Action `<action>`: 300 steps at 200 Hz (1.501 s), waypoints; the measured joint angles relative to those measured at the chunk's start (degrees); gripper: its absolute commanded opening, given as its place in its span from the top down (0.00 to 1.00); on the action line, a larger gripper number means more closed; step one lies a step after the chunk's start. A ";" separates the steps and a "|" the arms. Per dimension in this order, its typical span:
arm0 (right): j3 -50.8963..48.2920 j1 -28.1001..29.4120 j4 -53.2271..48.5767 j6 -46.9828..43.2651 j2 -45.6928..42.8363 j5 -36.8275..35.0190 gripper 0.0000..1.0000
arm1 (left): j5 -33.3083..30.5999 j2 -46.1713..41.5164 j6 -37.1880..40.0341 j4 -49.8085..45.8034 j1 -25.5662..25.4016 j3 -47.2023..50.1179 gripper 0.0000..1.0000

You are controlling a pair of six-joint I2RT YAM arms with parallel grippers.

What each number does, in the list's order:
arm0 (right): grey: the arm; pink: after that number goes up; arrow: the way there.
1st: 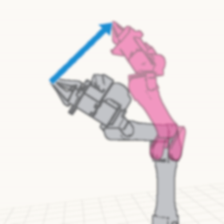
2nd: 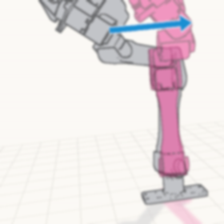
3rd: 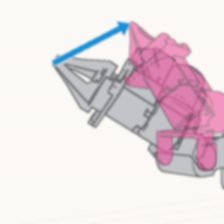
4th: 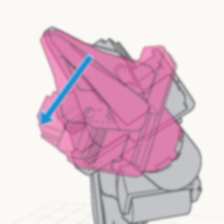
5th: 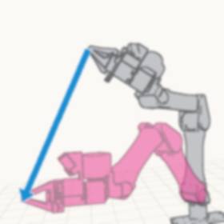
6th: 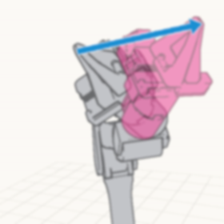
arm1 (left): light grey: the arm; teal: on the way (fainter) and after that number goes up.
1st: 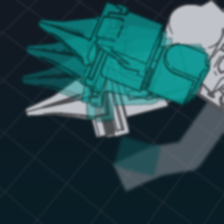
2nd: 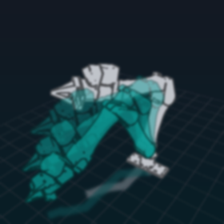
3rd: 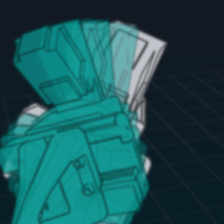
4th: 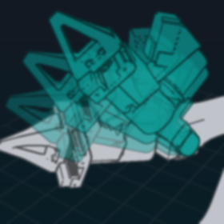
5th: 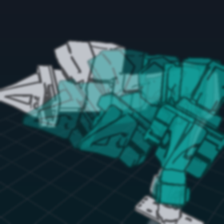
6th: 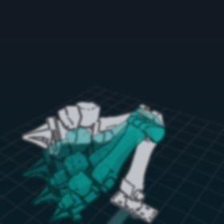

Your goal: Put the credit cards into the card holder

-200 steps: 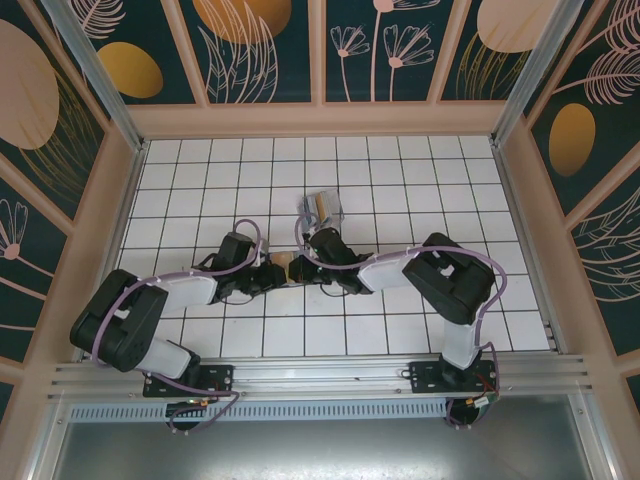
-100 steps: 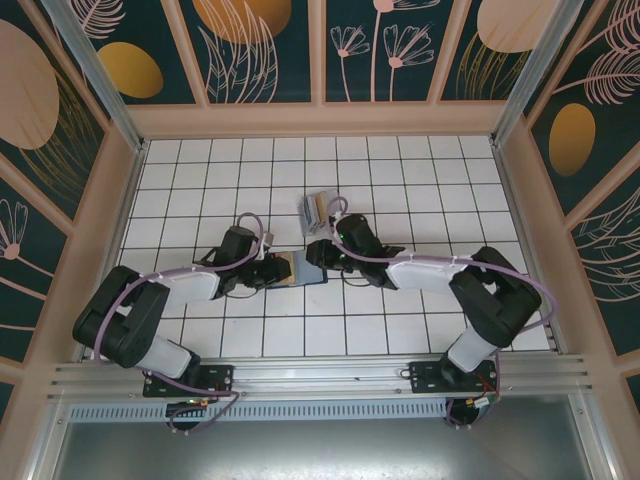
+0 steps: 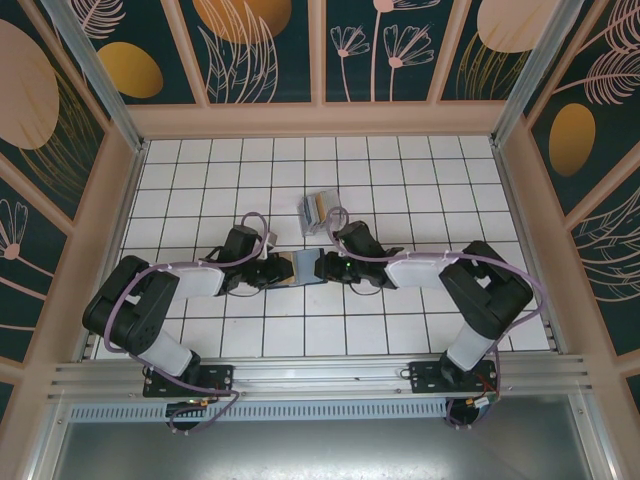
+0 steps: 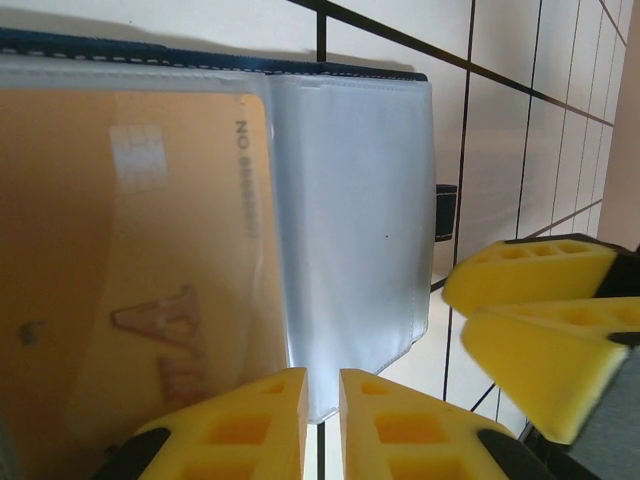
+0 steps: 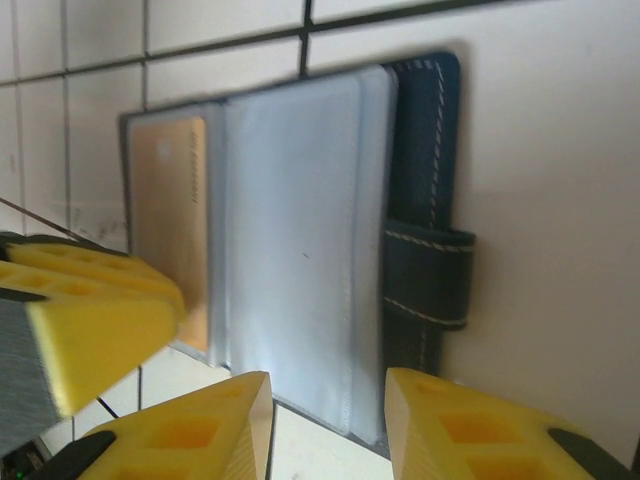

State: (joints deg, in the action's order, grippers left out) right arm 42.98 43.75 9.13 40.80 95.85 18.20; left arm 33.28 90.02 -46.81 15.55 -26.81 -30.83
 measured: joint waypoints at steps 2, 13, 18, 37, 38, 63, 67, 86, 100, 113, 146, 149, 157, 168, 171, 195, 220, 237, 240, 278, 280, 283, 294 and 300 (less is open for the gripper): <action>0.02 0.00 -0.17 0.00 0.11 0.09 0.64 | 0.00 0.00 0.00 0.13 0.00 0.09 0.83; 0.04 0.00 -0.61 -0.02 0.46 0.74 0.64 | 0.00 0.00 0.00 0.46 0.00 0.39 0.83; 0.04 0.00 -0.79 -0.04 0.52 1.03 0.64 | -0.02 0.00 0.00 0.57 0.00 0.52 0.83; 0.50 0.00 -1.42 -0.09 0.90 1.66 0.65 | -0.02 0.00 -0.02 0.85 0.00 0.81 0.83; 0.52 0.00 -1.44 -0.09 0.92 1.66 0.65 | 0.00 0.00 -0.02 0.87 0.00 0.81 0.83; 1.33 0.00 -1.73 -0.33 1.09 2.34 0.68 | 0.00 0.04 -0.02 0.94 0.00 0.83 0.83; 1.46 0.00 -1.73 -0.35 1.09 2.40 0.68 | -0.02 0.04 -0.02 0.94 0.00 0.83 0.83; 1.99 0.02 -1.86 -0.44 1.09 2.29 0.68 | -0.04 0.07 -0.02 0.94 0.00 0.83 0.84; 2.03 0.13 -1.97 -0.44 1.09 2.01 0.68 | -0.07 0.07 -0.04 0.94 0.00 0.83 0.83; 2.05 0.13 -2.19 -0.46 1.09 1.55 0.69 | -0.07 0.09 -0.04 0.94 0.00 0.83 0.84; 2.43 0.39 -3.48 -0.98 1.05 -0.35 0.63 | -0.09 0.37 -0.15 0.96 0.00 0.83 0.84; 2.49 0.39 -3.65 -1.07 1.05 -0.66 0.63 | -0.09 0.37 -0.24 0.94 0.00 0.83 0.84; 2.69 0.52 -4.24 -1.42 1.05 -1.25 0.62 | -0.09 0.37 -0.28 0.96 0.00 0.83 0.84; 3.06 0.79 -5.01 -1.73 1.03 -1.77 0.63 | -0.11 0.37 -0.46 0.96 0.00 0.83 0.84; 3.17 0.85 -5.16 -1.73 1.03 -1.95 0.63 | -0.11 0.37 -0.46 0.96 0.00 0.85 0.84; 4.20 1.86 -5.62 -2.69 1.03 -2.05 0.67 | -0.13 0.37 -0.46 0.96 0.00 0.90 0.84; 5.99 2.56 -5.75 -3.04 1.07 -2.05 0.69 | -0.13 0.37 -0.46 0.96 0.00 0.94 0.84; 7.21 2.67 -5.79 -3.06 1.18 -2.12 0.67 | -0.13 0.37 -0.46 0.96 0.00 0.94 0.84; 7.39 2.67 -5.77 -3.08 1.25 -2.19 0.67 | -0.15 0.37 -0.46 0.96 0.00 0.94 0.84; 8.15 2.67 -6.23 -3.50 3.61 -3.21 0.64 | -0.17 0.37 -0.48 0.96 0.00 0.94 0.84; 8.15 2.67 -6.25 -3.52 3.69 -3.23 0.64 | -0.17 0.37 -0.48 0.96 0.00 0.94 0.84; 8.15 2.67 -6.38 -3.52 3.96 -3.23 0.64 | -0.20 0.37 -0.48 0.96 0.00 0.94 0.84; 8.15 2.67 -6.60 -3.52 4.57 -3.37 0.64 | -0.28 0.37 -0.48 0.96 0.00 0.94 0.84; 8.15 2.67 -6.64 -3.52 4.76 -3.39 0.64 | -0.28 0.37 -0.48 0.96 0.00 0.94 0.84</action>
State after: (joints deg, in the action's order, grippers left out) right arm 51.13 46.41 2.48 37.28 100.62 14.81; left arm 32.99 90.39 -47.29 16.51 -26.81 -29.89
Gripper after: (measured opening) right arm 0.360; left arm 0.157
